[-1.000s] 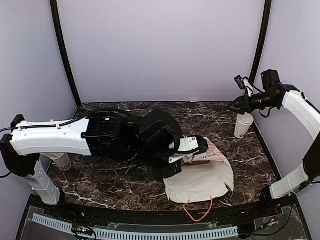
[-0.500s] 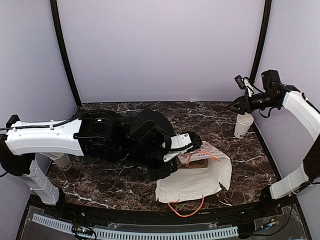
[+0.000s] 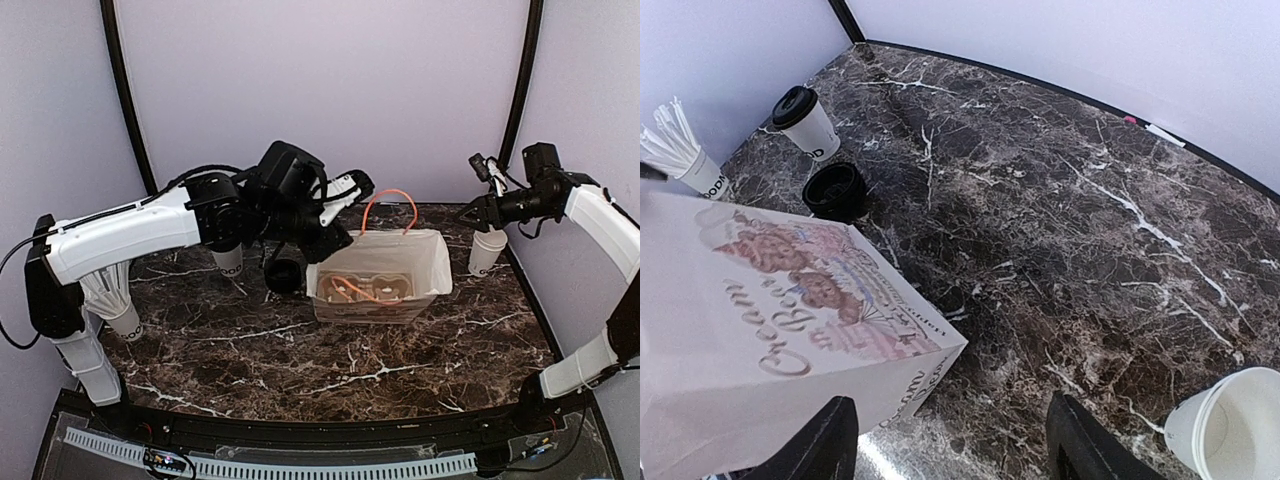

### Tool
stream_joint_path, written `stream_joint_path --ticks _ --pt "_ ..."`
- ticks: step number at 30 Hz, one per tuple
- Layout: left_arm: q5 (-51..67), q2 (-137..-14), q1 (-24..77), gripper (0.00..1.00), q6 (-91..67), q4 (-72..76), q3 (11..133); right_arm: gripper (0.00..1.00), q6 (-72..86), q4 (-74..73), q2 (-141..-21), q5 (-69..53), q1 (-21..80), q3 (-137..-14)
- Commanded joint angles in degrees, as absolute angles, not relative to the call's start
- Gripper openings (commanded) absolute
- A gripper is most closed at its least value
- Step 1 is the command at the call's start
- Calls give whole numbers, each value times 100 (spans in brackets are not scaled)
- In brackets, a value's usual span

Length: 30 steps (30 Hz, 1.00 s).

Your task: Pack the takeout coffee

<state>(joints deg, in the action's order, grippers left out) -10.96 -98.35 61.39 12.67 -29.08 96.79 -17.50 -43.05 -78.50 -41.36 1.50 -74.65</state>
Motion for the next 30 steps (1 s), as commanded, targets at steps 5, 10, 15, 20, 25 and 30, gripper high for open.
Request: stream_joint_path --ticks 5,10,15,20,25,30 --pt "-714 -10486 5268 51 1432 -2496 10654 66 -1804 -4060 -7674 -4236 162 -7251" --pt "-709 -10592 5191 58 1429 -2364 10910 66 -1820 -3989 -7604 -4228 164 -7156" --pt "-872 -10387 5186 60 1265 -2454 10898 66 -1868 -3968 -7587 -4206 158 -7107" --pt "-1277 -9509 5186 63 827 -2177 9819 66 -1970 -3810 -7447 -4176 158 -6926" --pt "-1667 -8591 5045 77 369 -1757 8408 67 -1915 -2929 -7012 -4072 103 -6257" --pt "-2030 -8436 4576 74 -342 -2216 7851 67 -2086 -2454 -6945 -4043 53 -5605"
